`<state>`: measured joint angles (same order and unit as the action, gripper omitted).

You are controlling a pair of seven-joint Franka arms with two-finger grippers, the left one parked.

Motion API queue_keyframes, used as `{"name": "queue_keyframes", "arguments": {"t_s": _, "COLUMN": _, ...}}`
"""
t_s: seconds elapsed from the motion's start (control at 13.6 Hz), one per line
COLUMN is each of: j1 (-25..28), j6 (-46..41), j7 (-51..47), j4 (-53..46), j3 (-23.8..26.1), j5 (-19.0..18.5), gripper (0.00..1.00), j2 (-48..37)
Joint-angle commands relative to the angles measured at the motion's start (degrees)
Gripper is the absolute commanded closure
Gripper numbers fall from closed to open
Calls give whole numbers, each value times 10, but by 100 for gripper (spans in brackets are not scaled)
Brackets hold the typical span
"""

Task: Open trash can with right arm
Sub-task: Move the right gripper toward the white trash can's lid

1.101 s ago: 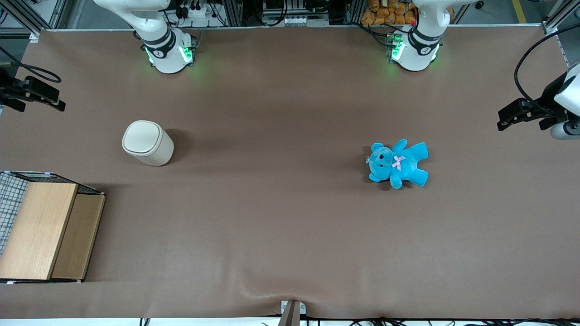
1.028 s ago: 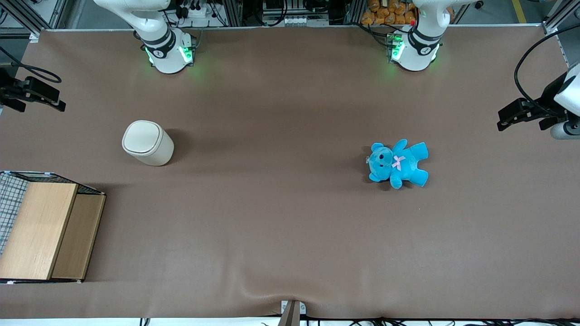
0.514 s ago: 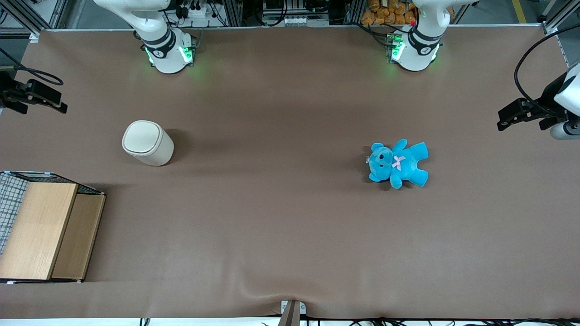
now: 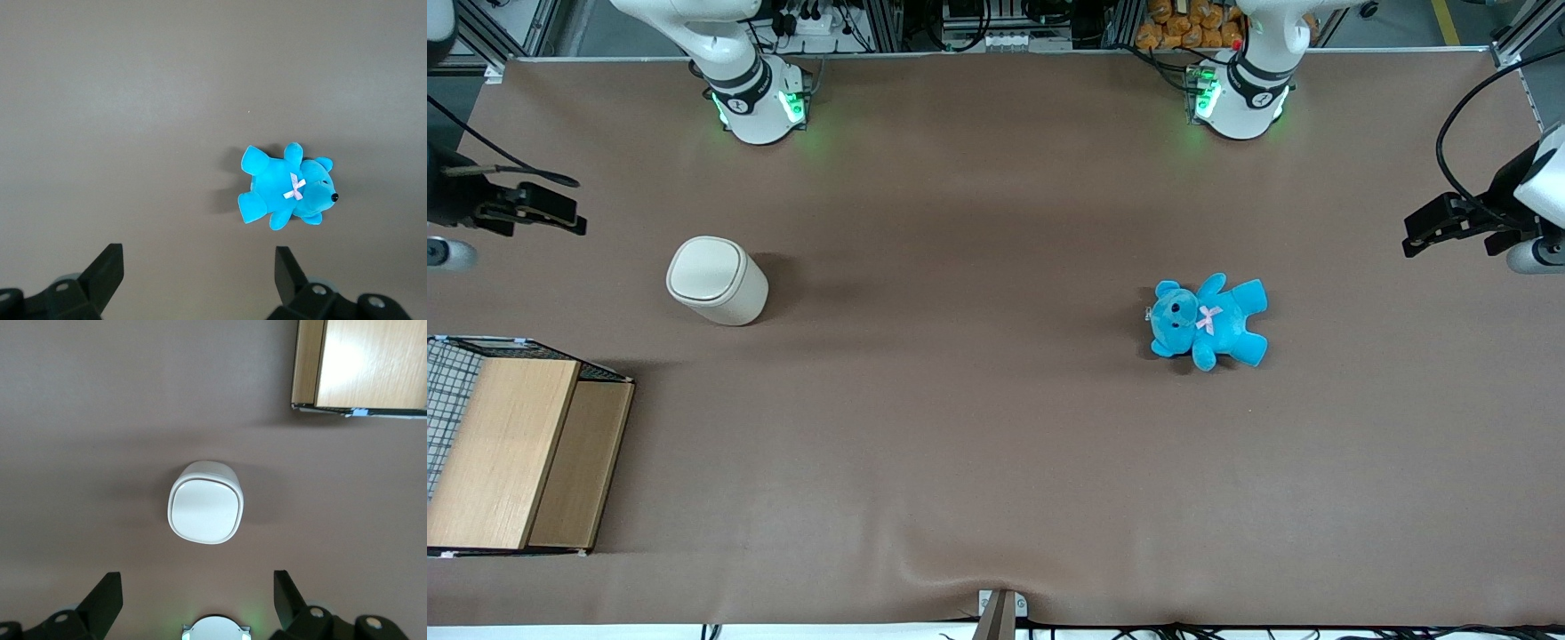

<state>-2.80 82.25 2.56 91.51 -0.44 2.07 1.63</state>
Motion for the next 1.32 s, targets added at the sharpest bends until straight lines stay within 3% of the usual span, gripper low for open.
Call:
{"name": "queue_keyframes", "arguments": {"t_s": 0.0, "j1": 1, "j6": 8, "j7": 5, "j4": 17, "j3": 2, "j5": -4, "gripper": 0, "j2": 12}}
{"name": "queue_keyframes", "arguments": {"t_s": 0.15, "j1": -19, "j6": 25, "j7": 4, "j4": 54, "j3": -4, "j5": 29, "gripper": 0, "j2": 14}}
{"name": "queue_keyframes", "arguments": {"t_s": 0.29, "j1": -19, "j6": 58, "j7": 3, "j4": 104, "j3": -6, "j5": 35, "gripper": 0, "j2": -12}}
{"name": "queue_keyframes", "arguments": {"t_s": 0.44, "j1": -19, "j6": 101, "j7": 2, "j4": 164, "j3": -6, "j5": 35, "gripper": 31, "j2": -35}}
{"name": "queue_keyframes", "arguments": {"t_s": 0.81, "j1": -19, "j6": 173, "j7": -1, "j4": 272, "j3": -8, "j5": 23, "gripper": 78, "j2": -43}}
{"name": "queue_keyframes", "arguments": {"t_s": 0.88, "j1": -19, "j6": 181, "j7": -1, "j4": 289, "j3": -7, "j5": 16, "gripper": 95, "j2": -44}}
{"name": "queue_keyframes", "arguments": {"t_s": 0.95, "j1": -17, "j6": 191, "j7": -1, "j4": 300, "j3": -7, "j5": 12, "gripper": 100, "j2": -44}}
{"name": "queue_keyframes", "arguments": {"t_s": 1.25, "j1": -16, "j6": 250, "j7": -1, "j4": 352, "j3": -5, "j5": -12, "gripper": 100, "j2": -50}}
